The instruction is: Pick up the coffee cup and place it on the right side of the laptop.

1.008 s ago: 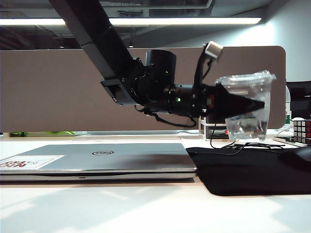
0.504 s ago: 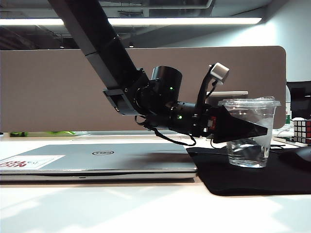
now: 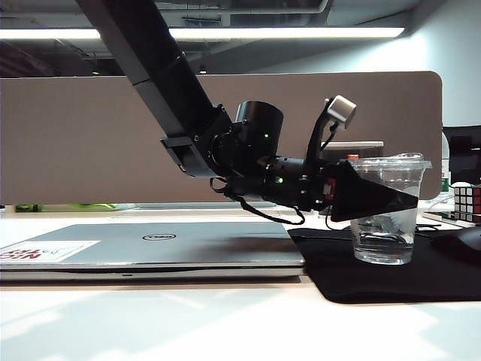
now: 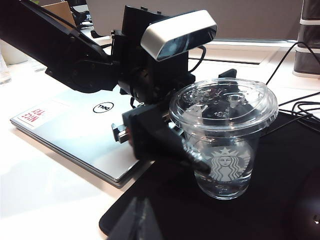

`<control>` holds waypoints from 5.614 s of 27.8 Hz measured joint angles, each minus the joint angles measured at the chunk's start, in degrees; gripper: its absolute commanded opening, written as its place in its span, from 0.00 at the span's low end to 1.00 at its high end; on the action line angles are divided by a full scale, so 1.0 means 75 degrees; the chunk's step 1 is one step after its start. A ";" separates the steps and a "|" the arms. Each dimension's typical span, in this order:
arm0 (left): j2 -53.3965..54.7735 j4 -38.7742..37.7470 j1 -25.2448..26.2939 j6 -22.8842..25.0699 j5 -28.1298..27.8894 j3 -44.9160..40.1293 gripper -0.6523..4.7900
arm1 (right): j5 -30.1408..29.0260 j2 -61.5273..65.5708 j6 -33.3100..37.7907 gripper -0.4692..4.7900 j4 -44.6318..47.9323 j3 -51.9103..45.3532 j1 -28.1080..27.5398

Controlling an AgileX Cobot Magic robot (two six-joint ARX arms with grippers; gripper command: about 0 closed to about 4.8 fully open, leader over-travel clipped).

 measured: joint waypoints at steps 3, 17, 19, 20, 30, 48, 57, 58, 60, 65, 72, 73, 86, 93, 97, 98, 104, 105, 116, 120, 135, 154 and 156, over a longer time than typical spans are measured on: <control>0.0003 -0.0216 0.0006 0.0000 0.0000 -0.0003 1.00 | 0.0000 0.0000 -0.0023 0.09 0.0000 0.0000 0.0000; 0.0003 -0.0589 0.0498 -0.0003 0.0090 -0.0017 1.00 | 0.0000 0.0000 -0.0254 0.09 0.0000 0.0000 0.0000; 0.0003 -0.0746 0.0650 -0.0003 0.0160 -0.0017 1.00 | 0.0000 0.0000 -0.0318 0.09 0.0000 0.0000 0.0000; 0.0003 -0.0816 0.0711 -0.0003 0.0233 -0.0017 1.00 | 0.0000 0.0000 -0.0347 0.09 0.0000 0.0000 0.0000; 0.0000 -0.1157 0.1422 -0.0029 0.1244 -0.0017 1.00 | 0.0003 0.0000 -0.0411 0.09 0.0000 0.0000 -0.0003; -0.1411 -0.3593 0.3086 -0.0361 0.1046 -0.0017 0.48 | 0.0003 0.0000 -0.0458 0.09 0.0000 0.0000 -0.0003; -0.2987 -0.8684 0.3267 0.3724 0.0224 -0.0017 0.11 | 0.0006 0.0000 -0.0458 0.09 0.0000 0.0000 -0.0003; -0.3104 -0.8999 0.3273 0.3891 -0.0023 -0.0020 0.11 | 0.0003 0.0000 -0.0460 0.09 0.0000 0.0000 -0.0003; -0.3325 -0.9454 0.3273 0.4130 -0.0428 -0.0076 0.11 | 0.0003 0.0000 -0.0458 0.09 0.0000 0.0000 -0.0003; -0.4386 -0.9850 0.3404 0.4415 -0.0775 -0.0930 0.11 | 0.0006 0.0000 -0.0458 0.09 0.0000 0.0000 -0.0003; -0.5820 -0.9299 0.3576 0.3733 -0.1480 -0.1754 0.11 | 0.0000 0.0000 -0.0458 0.09 0.0000 0.0000 -0.0003; -0.5983 -0.9241 0.3634 0.3628 -0.1582 -0.1824 0.11 | 0.0000 0.0000 -0.0458 0.09 0.0003 0.0000 0.0000; -0.8600 -0.8276 0.4028 0.1384 -0.4255 -0.2906 0.11 | 0.0000 0.0000 -0.0423 0.09 0.0000 0.0000 0.0000; -1.0768 -0.7463 0.4030 0.0015 -0.5298 -0.4366 0.11 | 0.0000 0.0000 -0.0420 0.09 0.0000 0.0000 0.0003; -1.2298 -0.6735 0.4030 -0.0551 -0.5796 -0.5613 0.11 | 0.0000 0.0000 -0.0420 0.09 0.0000 0.0000 0.0003; -1.2601 -0.6624 0.4030 -0.0647 -0.5910 -0.5817 0.11 | 0.0000 0.0000 -0.0420 0.09 0.0000 0.0000 0.0003; -1.5075 -0.6053 0.4028 -0.1268 -0.7315 -0.7393 0.11 | 0.0000 0.0000 -0.0420 0.09 0.0000 0.0000 0.0003; -1.5824 -0.5998 0.4028 -0.1425 -0.7842 -0.7734 0.11 | -0.0003 0.0000 -0.0420 0.09 0.0000 0.0000 0.0003; -1.8135 -0.5904 0.4013 -0.2428 -0.9232 -0.9270 0.11 | -0.0233 0.0032 -0.0399 0.09 0.0055 0.0000 0.0000; -1.8176 -0.5202 0.4010 -0.2815 -0.9707 -0.9707 0.11 | -0.0347 0.0000 -0.0393 0.09 0.0073 0.0000 -0.0003; -1.8162 -0.2171 0.4001 -0.2669 -0.9381 -1.2161 0.11 | -0.0402 0.0000 -0.0396 0.09 0.0073 0.0000 -0.0003; -1.8162 -0.2582 0.4016 -0.2066 -0.9707 -1.2158 0.11 | 0.3483 0.0000 -0.0860 0.09 0.1137 0.0000 -0.0003; -1.8159 -0.2634 0.4016 -0.2066 -0.9707 -1.2158 0.11 | 0.3678 0.0000 -0.0863 0.09 0.1326 0.0000 -0.0003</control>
